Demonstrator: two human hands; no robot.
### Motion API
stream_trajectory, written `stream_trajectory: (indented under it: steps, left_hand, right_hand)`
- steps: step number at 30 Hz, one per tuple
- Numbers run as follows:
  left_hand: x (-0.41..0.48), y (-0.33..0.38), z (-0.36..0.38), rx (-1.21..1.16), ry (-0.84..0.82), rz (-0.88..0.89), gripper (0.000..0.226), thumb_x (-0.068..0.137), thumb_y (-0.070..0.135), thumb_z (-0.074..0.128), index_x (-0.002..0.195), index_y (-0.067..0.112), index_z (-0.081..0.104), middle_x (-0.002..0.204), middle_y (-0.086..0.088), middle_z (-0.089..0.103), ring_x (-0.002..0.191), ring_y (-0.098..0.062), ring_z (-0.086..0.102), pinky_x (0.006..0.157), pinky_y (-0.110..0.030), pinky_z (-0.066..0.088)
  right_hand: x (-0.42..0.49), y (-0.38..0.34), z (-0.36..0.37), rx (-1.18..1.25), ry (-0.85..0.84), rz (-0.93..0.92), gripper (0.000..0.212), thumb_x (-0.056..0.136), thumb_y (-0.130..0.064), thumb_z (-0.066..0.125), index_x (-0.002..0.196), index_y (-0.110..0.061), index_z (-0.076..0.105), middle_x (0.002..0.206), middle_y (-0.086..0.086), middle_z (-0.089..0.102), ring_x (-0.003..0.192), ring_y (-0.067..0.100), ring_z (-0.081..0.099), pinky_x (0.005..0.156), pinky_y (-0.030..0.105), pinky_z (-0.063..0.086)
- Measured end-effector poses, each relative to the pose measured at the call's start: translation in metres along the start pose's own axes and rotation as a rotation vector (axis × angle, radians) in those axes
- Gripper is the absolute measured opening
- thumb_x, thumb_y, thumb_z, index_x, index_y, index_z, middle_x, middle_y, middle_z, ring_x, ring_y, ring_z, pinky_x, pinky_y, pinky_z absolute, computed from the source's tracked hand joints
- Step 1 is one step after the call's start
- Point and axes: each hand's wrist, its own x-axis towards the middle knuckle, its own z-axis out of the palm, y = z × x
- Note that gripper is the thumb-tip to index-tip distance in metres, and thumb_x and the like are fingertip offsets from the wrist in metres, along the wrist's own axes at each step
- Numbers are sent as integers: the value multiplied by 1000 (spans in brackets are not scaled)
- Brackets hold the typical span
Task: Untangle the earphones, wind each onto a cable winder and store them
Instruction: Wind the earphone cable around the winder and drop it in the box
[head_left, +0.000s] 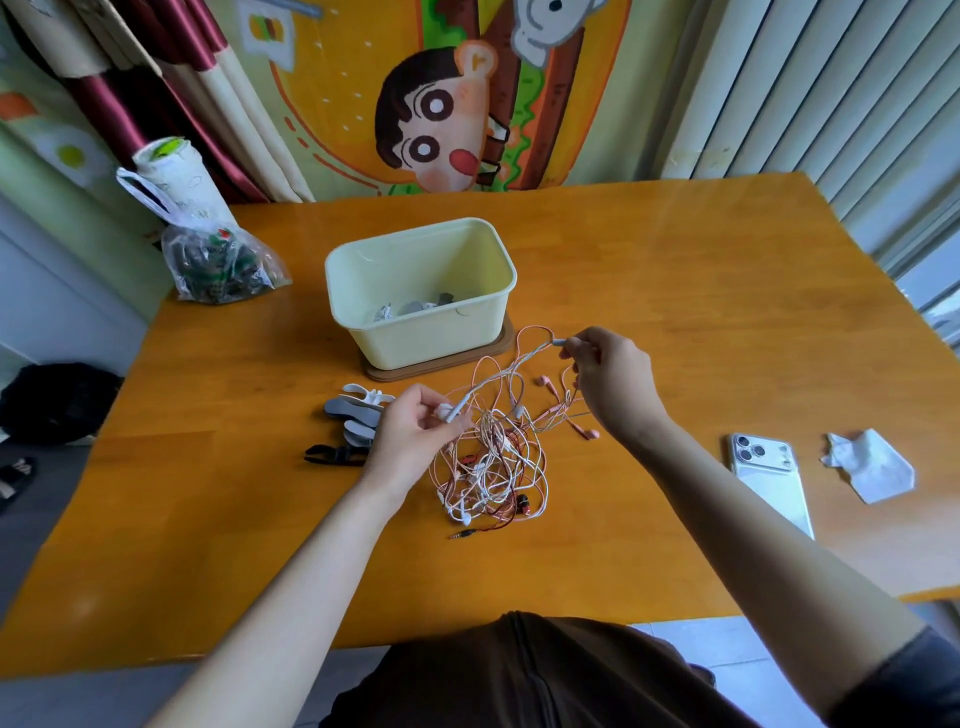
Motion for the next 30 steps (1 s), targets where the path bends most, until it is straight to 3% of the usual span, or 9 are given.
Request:
stream_trajectory:
  steps: [3,5,8,14,17,21,25,28,30]
  left_hand:
    - [-2,4,-1,-43,-33,-2,23,86,-9,59,89,13,54,87,-1,69,79,-7,64,68,-12,50]
    - [-3,5,-1,-88,-63,-29,27,88,-11,53,96,14,59,94,-2,71,85,-10,66,79,-19,53]
    - [-5,3,1,-138,-126,-63,26,92,-6,50,102,13,65,100,-3,73,96,-16,68,89,-28,53]
    - [-2,-8,3,-62,-109,-116,14,94,3,53,96,12,64,94,-6,72,85,-17,67,76,-25,55]
    - [7,-23,-4,218,-32,-186,15,95,5,51,103,15,60,111,-8,65,86,-16,62,75,-29,56]
    - [12,-31,-13,643,-78,-167,46,93,6,54,137,16,45,141,-4,46,113,-19,54,85,-27,49]
    - [12,-12,-6,601,10,33,44,94,13,55,137,20,49,137,1,48,108,-21,57,89,-32,49]
    - [11,4,1,663,72,242,42,92,18,58,134,21,52,135,3,51,121,-19,50,103,-43,42]
    - [10,19,9,517,25,347,53,91,17,62,140,21,43,139,8,45,128,-8,40,108,-25,35]
  right_hand:
    - [-1,4,2,-21,-4,33,25,99,-15,44,86,-6,63,65,-7,52,53,7,52,49,16,40]
    - [-2,7,3,-39,-4,50,26,99,-16,43,86,-7,63,69,0,54,59,18,53,57,28,42]
    - [-2,12,2,-45,6,75,26,99,-15,43,87,-5,65,71,3,55,60,21,53,57,31,42]
    - [-3,15,-3,-72,6,82,26,99,-16,43,86,-9,64,64,-7,51,65,25,58,59,32,44]
    - [-5,8,-6,-59,1,38,25,99,-17,44,82,-13,62,64,-5,52,72,31,62,66,39,48]
    - [-5,-2,-10,-9,22,-16,24,99,-18,45,82,-13,62,63,-3,53,72,34,62,68,44,50]
    - [-5,-13,-13,17,29,-71,24,99,-18,45,84,-11,62,62,-4,53,63,23,61,58,28,46]
    - [-7,-21,-13,50,4,-111,23,99,-18,46,87,-8,63,61,-5,53,56,11,58,47,12,38]
    - [-9,-26,-14,54,-28,-145,23,99,-18,46,88,-8,64,59,-7,54,53,6,58,47,10,39]
